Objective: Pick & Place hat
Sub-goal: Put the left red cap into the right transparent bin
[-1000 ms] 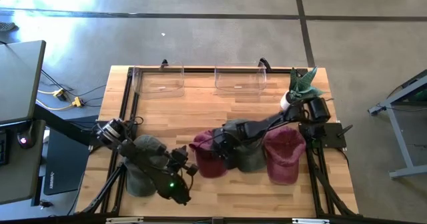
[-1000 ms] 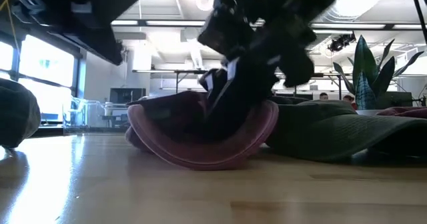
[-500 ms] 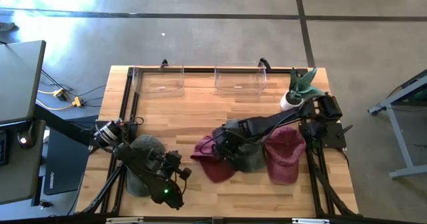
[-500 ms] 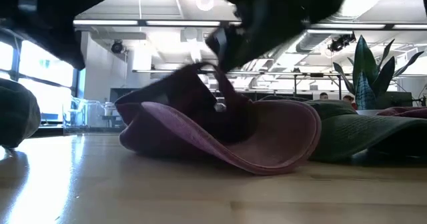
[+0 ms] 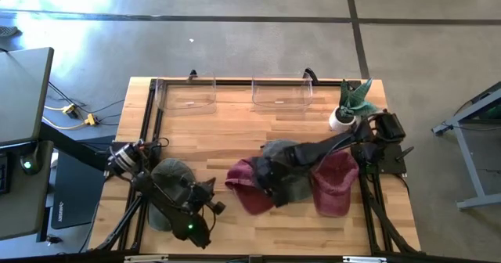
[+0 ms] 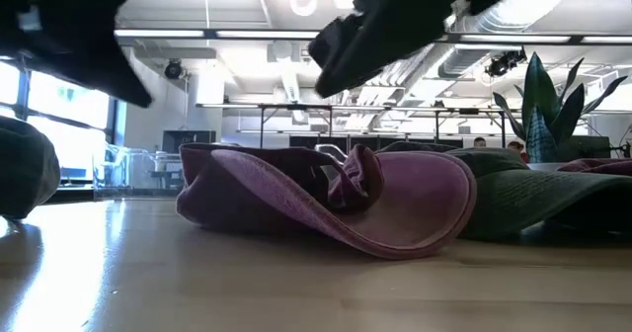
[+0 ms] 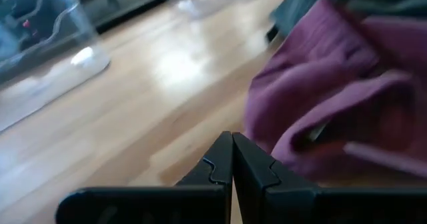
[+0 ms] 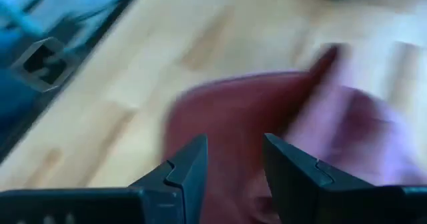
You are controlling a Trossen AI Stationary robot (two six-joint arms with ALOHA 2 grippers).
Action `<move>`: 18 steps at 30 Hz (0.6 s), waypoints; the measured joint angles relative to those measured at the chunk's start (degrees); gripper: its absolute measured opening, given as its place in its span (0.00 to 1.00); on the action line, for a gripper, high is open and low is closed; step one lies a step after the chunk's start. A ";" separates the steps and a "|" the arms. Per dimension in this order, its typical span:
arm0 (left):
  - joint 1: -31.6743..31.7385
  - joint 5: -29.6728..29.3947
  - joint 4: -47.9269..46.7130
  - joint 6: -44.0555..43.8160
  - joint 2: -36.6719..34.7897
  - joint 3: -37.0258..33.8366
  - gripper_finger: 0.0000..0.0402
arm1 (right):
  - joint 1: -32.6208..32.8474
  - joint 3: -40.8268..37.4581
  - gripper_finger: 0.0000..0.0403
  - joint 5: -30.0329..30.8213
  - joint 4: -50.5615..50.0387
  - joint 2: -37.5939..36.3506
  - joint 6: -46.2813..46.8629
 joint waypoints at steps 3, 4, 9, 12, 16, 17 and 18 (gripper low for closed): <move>2.11 -2.49 4.24 2.71 0.00 -1.16 0.00 | 3.14 -1.94 0.34 1.87 -0.62 -0.44 1.33; 3.18 -1.99 5.08 4.40 0.00 -1.28 0.00 | 4.31 -2.44 0.34 3.30 -0.18 -0.66 2.38; 10.18 4.88 6.06 18.00 -0.31 -1.07 0.03 | 11.23 -8.25 0.34 14.31 -0.11 -3.22 7.60; 14.91 11.30 6.13 27.79 -3.18 -0.83 0.10 | 14.77 -13.24 0.34 19.89 0.23 -6.55 10.89; 21.64 16.03 7.22 40.60 -5.80 -0.91 0.17 | 18.34 -20.41 0.34 25.40 4.17 -12.41 14.19; 23.27 16.34 9.04 44.39 -6.25 -0.91 0.17 | 18.86 -21.92 0.34 25.96 5.41 -13.95 14.18; 24.78 16.94 11.62 48.53 -6.47 -0.82 0.17 | 19.16 -23.37 0.34 26.26 6.64 -15.82 14.18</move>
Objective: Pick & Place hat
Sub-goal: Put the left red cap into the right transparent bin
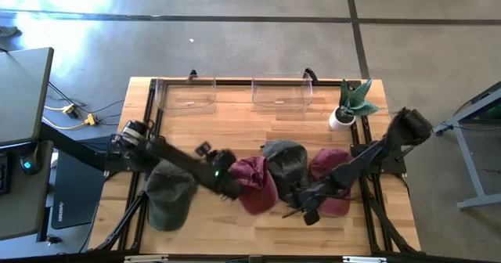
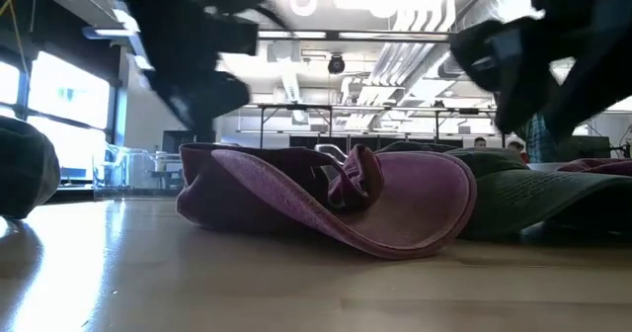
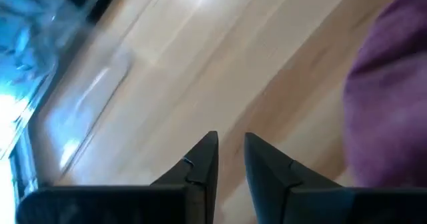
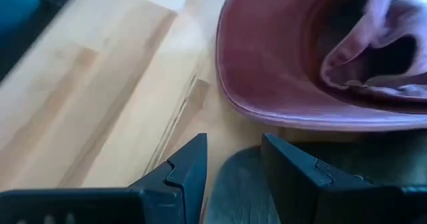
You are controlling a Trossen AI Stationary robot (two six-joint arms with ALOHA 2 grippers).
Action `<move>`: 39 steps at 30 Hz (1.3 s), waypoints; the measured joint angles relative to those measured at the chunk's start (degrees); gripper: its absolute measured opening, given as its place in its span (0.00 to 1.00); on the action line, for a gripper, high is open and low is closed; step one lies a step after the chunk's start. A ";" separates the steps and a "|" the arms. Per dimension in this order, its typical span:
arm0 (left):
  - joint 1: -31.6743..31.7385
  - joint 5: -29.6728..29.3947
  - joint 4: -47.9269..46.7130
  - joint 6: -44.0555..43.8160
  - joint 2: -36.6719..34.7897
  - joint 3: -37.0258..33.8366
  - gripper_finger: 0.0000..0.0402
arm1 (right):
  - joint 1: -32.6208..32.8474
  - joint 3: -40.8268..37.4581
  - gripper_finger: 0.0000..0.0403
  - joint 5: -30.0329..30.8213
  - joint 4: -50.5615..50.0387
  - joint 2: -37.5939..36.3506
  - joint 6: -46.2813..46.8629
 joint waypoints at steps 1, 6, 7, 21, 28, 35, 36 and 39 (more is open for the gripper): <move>1.51 2.05 2.70 4.06 -0.19 0.02 0.15 | 0.06 -1.29 0.34 0.34 1.47 -1.78 0.01; 6.56 23.52 17.28 26.99 -0.74 0.02 0.02 | -0.14 -7.24 0.34 1.11 8.30 -9.64 1.20; 6.86 28.59 19.22 30.95 -0.66 -0.02 0.01 | -0.10 -8.18 0.34 1.09 9.48 -11.01 1.24; -6.13 35.37 26.07 34.07 -0.47 0.00 0.00 | -1.77 -14.15 0.34 2.81 16.23 -15.17 5.58; -9.98 14.20 19.23 21.03 -0.99 -0.02 0.00 | -2.60 -14.12 0.34 2.81 17.39 -15.17 5.32; -7.48 12.82 18.97 10.85 -1.71 -2.77 0.16 | -2.85 -14.12 0.34 2.68 16.70 -15.15 3.48; -6.33 14.50 22.08 10.02 -1.70 -4.34 0.20 | -2.85 -14.12 0.34 2.68 16.47 -15.15 3.29; -3.09 18.26 29.65 8.27 -1.60 -9.75 0.35 | -2.85 -14.12 0.34 2.61 16.56 -15.15 3.43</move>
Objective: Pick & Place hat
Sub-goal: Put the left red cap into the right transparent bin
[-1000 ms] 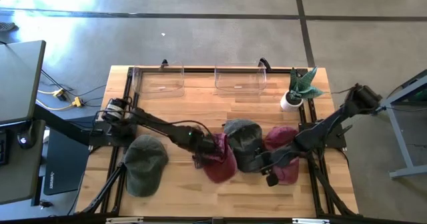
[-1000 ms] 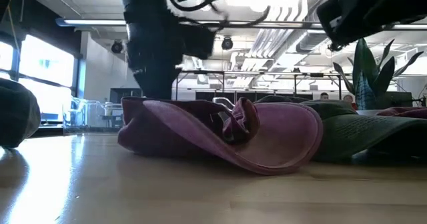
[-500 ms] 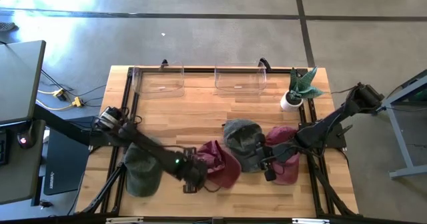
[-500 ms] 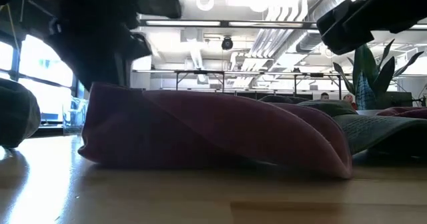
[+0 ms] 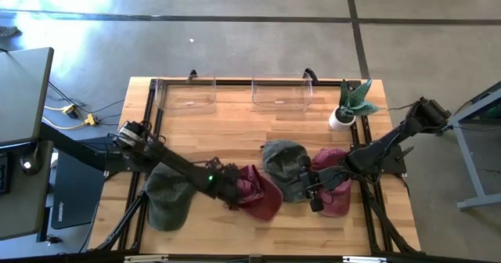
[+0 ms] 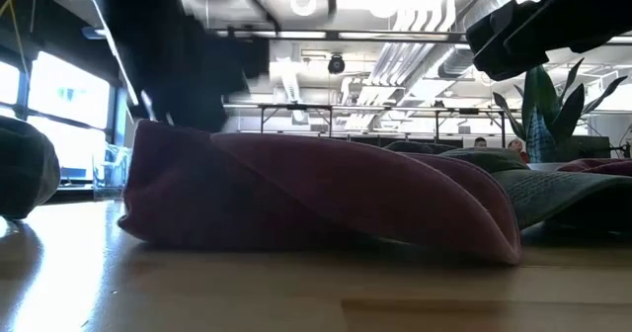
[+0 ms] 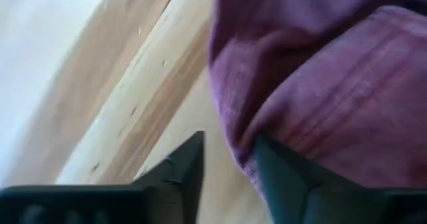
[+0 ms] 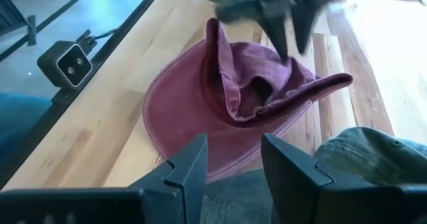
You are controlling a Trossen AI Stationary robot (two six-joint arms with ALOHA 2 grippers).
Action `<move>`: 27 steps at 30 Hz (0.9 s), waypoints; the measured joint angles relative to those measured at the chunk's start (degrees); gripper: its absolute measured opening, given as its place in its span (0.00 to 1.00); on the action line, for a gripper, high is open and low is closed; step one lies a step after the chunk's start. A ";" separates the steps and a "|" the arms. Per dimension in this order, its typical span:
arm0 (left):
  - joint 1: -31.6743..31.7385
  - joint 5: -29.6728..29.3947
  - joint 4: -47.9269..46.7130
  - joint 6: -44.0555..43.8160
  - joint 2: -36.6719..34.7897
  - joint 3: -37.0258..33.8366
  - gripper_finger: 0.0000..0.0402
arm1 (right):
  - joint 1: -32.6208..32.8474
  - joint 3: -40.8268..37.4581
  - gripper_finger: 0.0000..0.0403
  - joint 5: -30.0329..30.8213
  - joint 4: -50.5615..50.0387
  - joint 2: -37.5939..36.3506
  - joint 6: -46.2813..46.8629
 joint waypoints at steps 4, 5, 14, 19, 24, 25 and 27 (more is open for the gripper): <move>3.58 6.38 13.64 0.00 -0.27 -6.12 0.50 | 0.00 0.00 0.34 -0.89 -0.02 0.00 0.11; 4.19 7.26 14.94 0.59 -0.27 -7.02 0.52 | 0.00 0.00 0.34 -0.87 0.03 0.00 0.10; 5.49 1.34 12.27 17.76 0.35 -3.58 0.06 | 0.00 0.00 0.34 1.73 0.53 0.02 -0.92; 5.58 -10.00 -6.20 18.56 0.44 7.73 0.03 | 0.00 0.00 0.34 1.95 0.52 0.02 -0.82; 1.70 -25.09 -24.39 15.54 0.35 21.34 0.01 | 0.00 0.00 0.34 2.52 0.09 0.02 -0.73; 0.50 -27.62 -26.65 15.41 0.33 23.49 0.01 | 0.00 0.00 0.34 3.19 0.11 0.02 -0.99; -1.58 -30.92 -28.14 15.23 0.33 26.67 0.00 | 0.00 0.00 0.34 4.78 0.13 0.02 -1.27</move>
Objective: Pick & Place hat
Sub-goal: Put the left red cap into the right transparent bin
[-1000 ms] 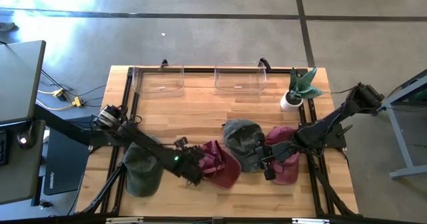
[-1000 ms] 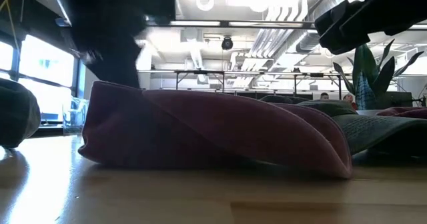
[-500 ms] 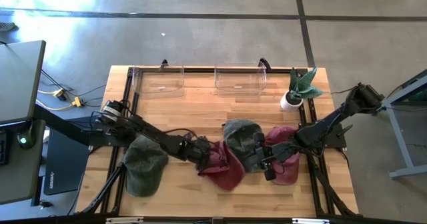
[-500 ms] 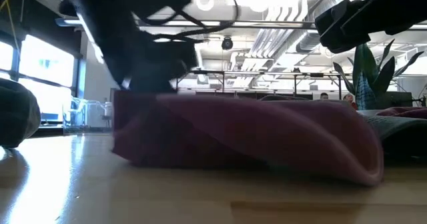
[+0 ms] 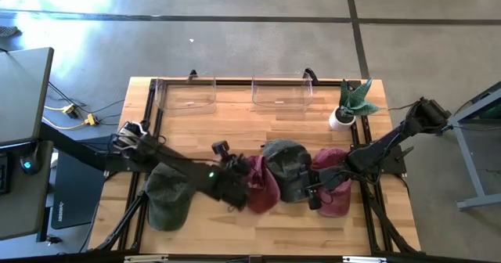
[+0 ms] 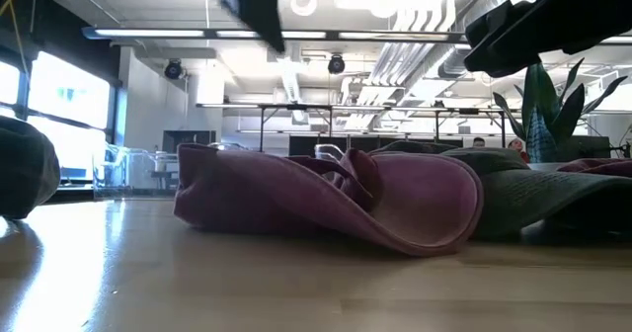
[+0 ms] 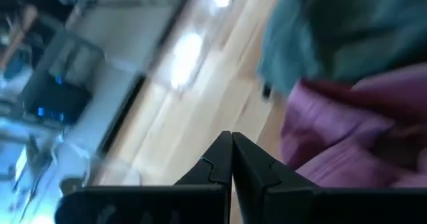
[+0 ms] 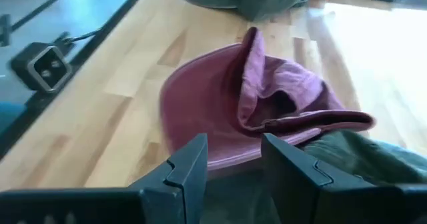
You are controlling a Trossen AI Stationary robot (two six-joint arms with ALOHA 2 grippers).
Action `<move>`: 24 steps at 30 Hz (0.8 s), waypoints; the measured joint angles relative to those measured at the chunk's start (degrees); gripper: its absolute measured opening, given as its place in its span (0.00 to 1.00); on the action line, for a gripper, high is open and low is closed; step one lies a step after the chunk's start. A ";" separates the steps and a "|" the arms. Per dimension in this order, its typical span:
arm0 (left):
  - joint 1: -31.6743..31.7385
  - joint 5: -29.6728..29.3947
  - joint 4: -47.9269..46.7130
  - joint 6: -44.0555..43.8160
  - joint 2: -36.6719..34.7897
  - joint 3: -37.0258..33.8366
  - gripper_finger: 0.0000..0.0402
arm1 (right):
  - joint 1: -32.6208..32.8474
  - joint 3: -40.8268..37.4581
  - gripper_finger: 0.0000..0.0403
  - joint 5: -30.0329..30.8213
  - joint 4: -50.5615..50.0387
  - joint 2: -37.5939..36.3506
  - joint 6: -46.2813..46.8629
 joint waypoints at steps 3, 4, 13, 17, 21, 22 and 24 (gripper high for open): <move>-1.83 -1.00 1.62 -2.95 -0.11 1.48 0.01 | -0.03 0.00 0.34 0.83 -0.10 0.00 -0.07; -1.97 -0.04 1.53 -4.11 -0.09 1.36 0.01 | -0.04 0.00 0.34 0.55 -0.11 0.00 -0.04; 1.12 17.76 10.81 -11.51 -0.06 -13.10 0.01 | 0.13 0.00 0.34 -1.30 0.06 0.00 0.33; 1.62 34.03 27.33 -0.68 -0.02 -21.42 0.01 | 0.13 0.00 0.34 -1.32 0.22 0.00 0.31; 0.71 51.62 40.35 8.27 0.00 -25.47 0.01 | -0.28 0.00 0.34 -1.41 0.22 0.00 -0.04; 0.37 52.05 41.66 8.72 0.00 -25.23 0.00 | -0.38 0.00 0.34 -1.32 0.22 0.00 -0.05; -0.58 49.41 41.67 9.77 0.00 -23.59 0.00 | -0.39 0.00 0.34 -0.99 0.22 0.00 -0.07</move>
